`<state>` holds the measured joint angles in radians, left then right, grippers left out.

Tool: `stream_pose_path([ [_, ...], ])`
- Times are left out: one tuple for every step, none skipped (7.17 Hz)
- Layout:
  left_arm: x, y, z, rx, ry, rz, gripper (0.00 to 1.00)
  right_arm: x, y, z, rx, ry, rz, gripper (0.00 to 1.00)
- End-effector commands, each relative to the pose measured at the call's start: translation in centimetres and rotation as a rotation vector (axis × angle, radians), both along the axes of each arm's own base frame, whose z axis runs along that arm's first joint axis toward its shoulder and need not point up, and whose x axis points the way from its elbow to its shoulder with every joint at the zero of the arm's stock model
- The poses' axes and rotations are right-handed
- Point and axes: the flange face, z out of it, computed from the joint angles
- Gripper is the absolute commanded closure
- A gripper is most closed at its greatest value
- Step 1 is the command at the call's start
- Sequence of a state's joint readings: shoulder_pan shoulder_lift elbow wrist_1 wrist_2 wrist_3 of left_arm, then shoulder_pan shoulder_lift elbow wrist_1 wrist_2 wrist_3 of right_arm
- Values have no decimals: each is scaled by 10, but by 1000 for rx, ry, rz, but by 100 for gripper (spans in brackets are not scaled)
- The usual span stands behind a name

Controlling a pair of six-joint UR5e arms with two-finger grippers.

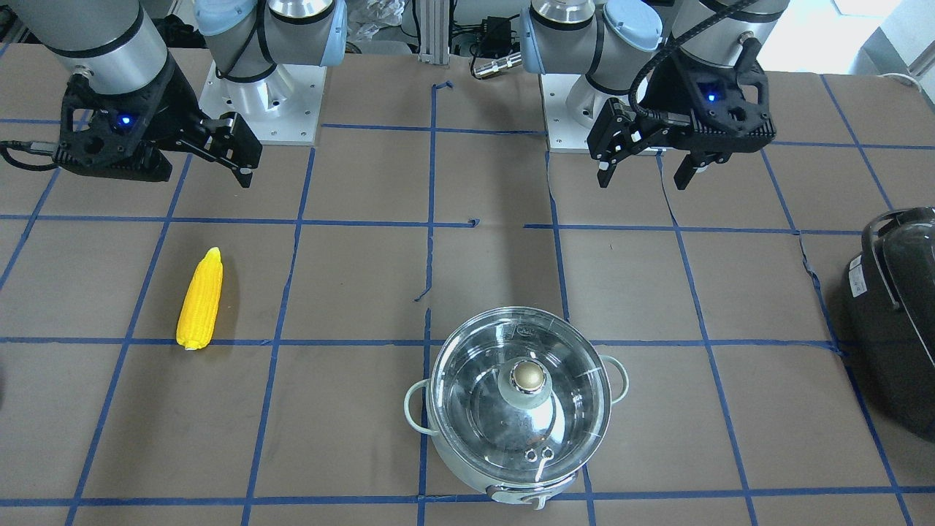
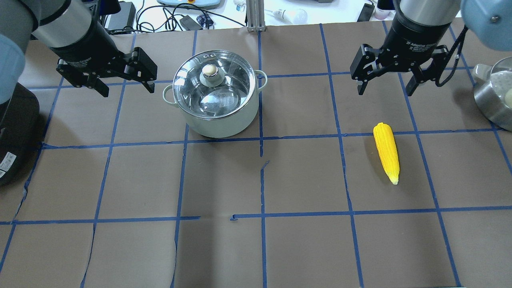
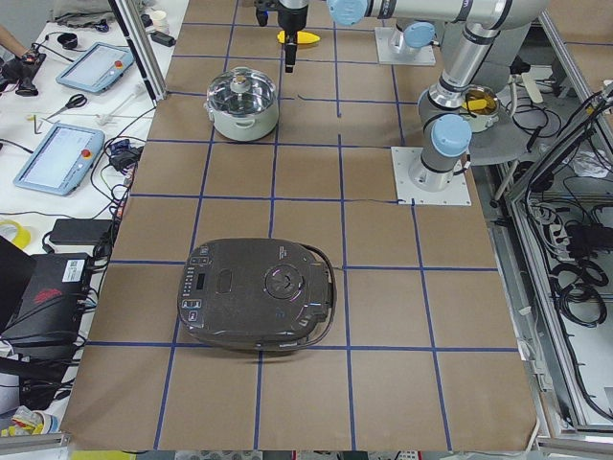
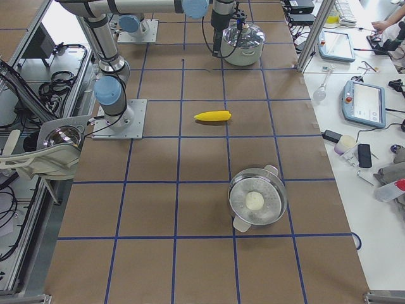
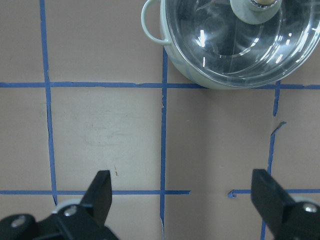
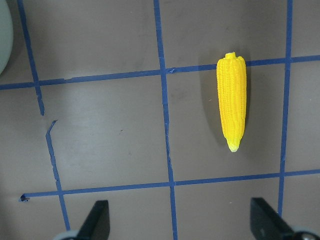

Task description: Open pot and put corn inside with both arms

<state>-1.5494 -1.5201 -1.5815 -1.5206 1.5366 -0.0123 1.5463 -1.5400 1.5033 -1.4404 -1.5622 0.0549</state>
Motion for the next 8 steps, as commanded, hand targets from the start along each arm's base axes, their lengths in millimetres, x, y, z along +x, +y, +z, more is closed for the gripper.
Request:
stream_pose_path([
  [0, 0, 1, -2, -4, 0, 0, 0, 0, 1, -2, -2, 1, 0],
  [1, 0, 1, 0, -7, 1, 0, 1, -1, 3, -6, -8, 0, 0],
  [0, 1, 1, 0, -7, -1, 0, -1, -2, 6, -13, -8, -4, 0],
  [0, 0, 0, 1, -7, -1, 0, -5, -2, 5, -13, -5, -11, 0],
  [1, 0, 0, 1, -7, 1, 0, -2, -2, 5, -9, -5, -7, 0],
  [0, 0, 0, 1, -7, -1, 0, -6, -2, 4, -6, 3, -18, 0],
  [0, 0, 0, 1, -7, -1, 0, -3, -2, 7, -20, 1, -20, 0],
  [2, 1, 3, 9, -9, 4, 0, -3, -3, 7, -26, 0, -20, 0],
])
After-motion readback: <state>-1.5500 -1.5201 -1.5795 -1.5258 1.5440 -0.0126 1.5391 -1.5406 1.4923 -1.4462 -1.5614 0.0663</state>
